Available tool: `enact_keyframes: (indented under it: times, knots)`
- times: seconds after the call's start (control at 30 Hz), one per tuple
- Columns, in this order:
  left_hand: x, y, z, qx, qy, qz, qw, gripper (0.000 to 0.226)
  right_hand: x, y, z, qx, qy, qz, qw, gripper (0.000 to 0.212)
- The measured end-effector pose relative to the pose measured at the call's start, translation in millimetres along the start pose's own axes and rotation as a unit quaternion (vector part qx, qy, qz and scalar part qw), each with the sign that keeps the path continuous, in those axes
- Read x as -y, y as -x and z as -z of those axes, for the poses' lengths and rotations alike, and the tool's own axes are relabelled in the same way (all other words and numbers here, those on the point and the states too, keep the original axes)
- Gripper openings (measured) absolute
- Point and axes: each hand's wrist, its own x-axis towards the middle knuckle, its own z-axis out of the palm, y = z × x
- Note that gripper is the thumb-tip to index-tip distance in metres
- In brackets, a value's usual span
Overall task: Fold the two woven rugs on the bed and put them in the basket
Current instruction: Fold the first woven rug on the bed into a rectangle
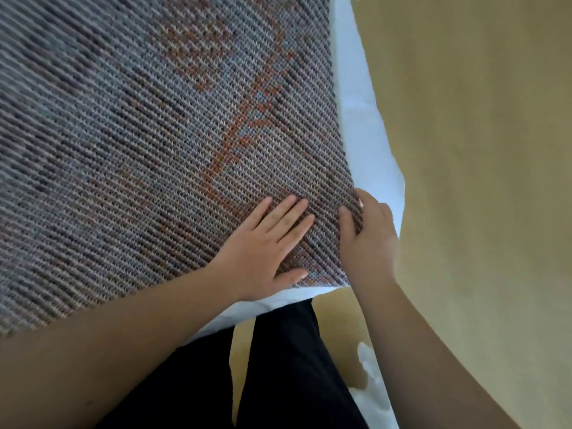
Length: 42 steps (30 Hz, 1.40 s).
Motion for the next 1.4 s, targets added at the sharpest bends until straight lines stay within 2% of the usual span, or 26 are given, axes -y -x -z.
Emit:
enact_keyframes:
  times: [0.1, 0.23, 0.37, 0.47, 0.53, 0.6, 0.7, 0.8, 0.87, 0.93, 1.0, 1.07, 1.1, 1.17, 1.23, 1.27, 1.33, 1.4]
  knots:
    - [-6, -17, 1, -0.003, 0.004, 0.012, 1.0, 0.081, 4, -10, 2, 0.036, -0.011, 0.017, 0.999, 0.05]
    - [-8, -38, 11, 0.001, 0.009, 0.034, 0.999, 0.08, 19, -35, 14, 0.089, -0.116, -0.005, 0.989, 0.057]
    - [-32, -48, 15, 0.016, 0.028, 0.05, 0.998, 0.084, 37, -80, 20, 0.141, -0.19, -0.019, 0.971, 0.049]
    - [-58, -52, 6, 0.005, 0.031, 0.028, 0.999, 0.081, 61, -120, 22, 0.167, -0.209, 0.006, 0.964, 0.031]
    - [-69, -58, 2, 0.015, 0.009, 0.007, 1.0, 0.077, 79, -143, 25, 0.167, -0.224, 0.02, 0.96, 0.032]
    - [-74, -66, 3, 0.033, -0.014, -0.008, 0.999, 0.074, 99, -161, 31, 0.17, -0.224, 0.03, 0.959, 0.038]
    - [-78, -86, 19, 0.118, -0.039, -0.007, 0.992, 0.064, 123, -173, 33, 0.171, -0.218, 0.045, 0.96, 0.037]
    - [-81, -105, 53, 0.171, -0.007, -0.012, 0.985, 0.049, 140, -177, 29, 0.14, -0.202, 0.069, 0.967, 0.034]
    - [-80, -115, 54, 0.148, -0.034, -0.057, 0.987, 0.036, 146, -180, 28, 0.121, -0.179, 0.075, 0.973, 0.037]
    - [-74, -106, 57, 0.14, 0.006, -0.036, 0.989, 0.022, 151, -179, 27, 0.115, -0.158, 0.079, 0.977, 0.036]
    - [-66, -93, 50, 0.083, 0.02, -0.022, 0.996, 0.015, 153, -176, 27, 0.109, -0.144, 0.092, 0.979, 0.032]
    - [-57, -82, 52, 0.002, 0.109, 0.036, 0.993, 0.016, 153, -172, 26, 0.108, -0.137, 0.103, 0.979, 0.031]
    - [-51, -76, 57, -0.034, 0.207, 0.097, 0.973, 0.011, 154, -170, 25, 0.107, -0.131, 0.109, 0.979, 0.033]
    - [-40, -67, 61, -0.084, 0.383, 0.222, 0.892, 0.012, 155, -170, 23, 0.106, -0.119, 0.121, 0.98, 0.037]
    - [-32, -62, 57, -0.109, 0.476, 0.32, 0.812, 0.026, 156, -175, 21, 0.102, -0.116, 0.134, 0.979, 0.041]
    - [-28, -62, 56, -0.12, 0.49, 0.356, 0.787, 0.029, 156, -179, 19, 0.103, -0.111, 0.144, 0.978, 0.041]
    - [-24, -66, 62, -0.115, 0.491, 0.397, 0.767, 0.037, 154, -186, 14, 0.118, -0.112, 0.164, 0.973, 0.038]
    - [-23, -78, 64, -0.079, 0.464, 0.414, 0.779, 0.058, 152, -190, 11, 0.131, -0.12, 0.178, 0.968, 0.037]
